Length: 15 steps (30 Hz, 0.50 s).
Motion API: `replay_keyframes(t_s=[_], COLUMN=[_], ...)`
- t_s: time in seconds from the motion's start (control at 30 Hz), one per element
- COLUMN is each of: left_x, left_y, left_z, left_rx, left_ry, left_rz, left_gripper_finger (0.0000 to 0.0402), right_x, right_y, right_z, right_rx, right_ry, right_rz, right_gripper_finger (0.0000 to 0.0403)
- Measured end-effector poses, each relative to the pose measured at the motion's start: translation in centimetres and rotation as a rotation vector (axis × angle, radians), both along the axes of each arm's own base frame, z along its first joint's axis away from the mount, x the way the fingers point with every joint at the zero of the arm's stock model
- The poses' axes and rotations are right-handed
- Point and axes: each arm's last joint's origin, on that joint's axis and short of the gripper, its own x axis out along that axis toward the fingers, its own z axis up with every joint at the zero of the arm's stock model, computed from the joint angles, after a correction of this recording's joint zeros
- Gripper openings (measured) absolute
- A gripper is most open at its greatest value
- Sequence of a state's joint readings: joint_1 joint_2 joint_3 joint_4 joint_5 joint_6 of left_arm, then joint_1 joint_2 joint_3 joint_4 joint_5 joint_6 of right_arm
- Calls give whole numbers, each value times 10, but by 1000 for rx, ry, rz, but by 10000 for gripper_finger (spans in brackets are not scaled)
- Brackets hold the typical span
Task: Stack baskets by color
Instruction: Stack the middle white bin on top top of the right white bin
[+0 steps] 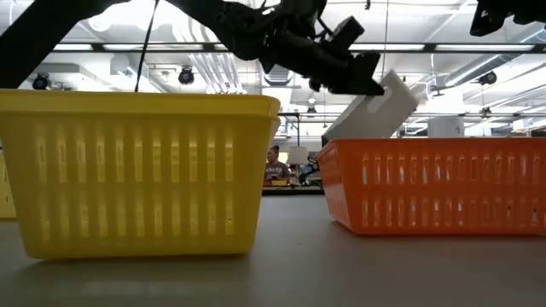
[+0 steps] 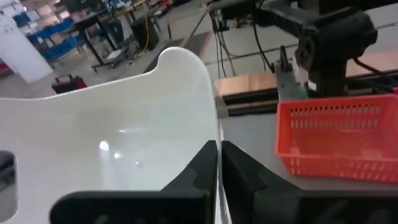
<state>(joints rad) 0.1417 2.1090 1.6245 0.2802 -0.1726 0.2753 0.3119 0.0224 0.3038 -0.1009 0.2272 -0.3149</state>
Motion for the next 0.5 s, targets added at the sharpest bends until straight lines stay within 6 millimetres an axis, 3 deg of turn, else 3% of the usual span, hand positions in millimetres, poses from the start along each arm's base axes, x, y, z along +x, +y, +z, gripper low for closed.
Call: replay_keyframes(t_s=[0.5], left_x=[-2], left_y=[7], left_z=[-3], left_rx=[-53], left_ry=[-47], left_rz=[24], left_gripper_finger=[0], right_x=[0], right_y=[0], right_z=[0], right_rx=[-9], right_ry=[-3], right_rz=[-2], right_gripper_finger=[9])
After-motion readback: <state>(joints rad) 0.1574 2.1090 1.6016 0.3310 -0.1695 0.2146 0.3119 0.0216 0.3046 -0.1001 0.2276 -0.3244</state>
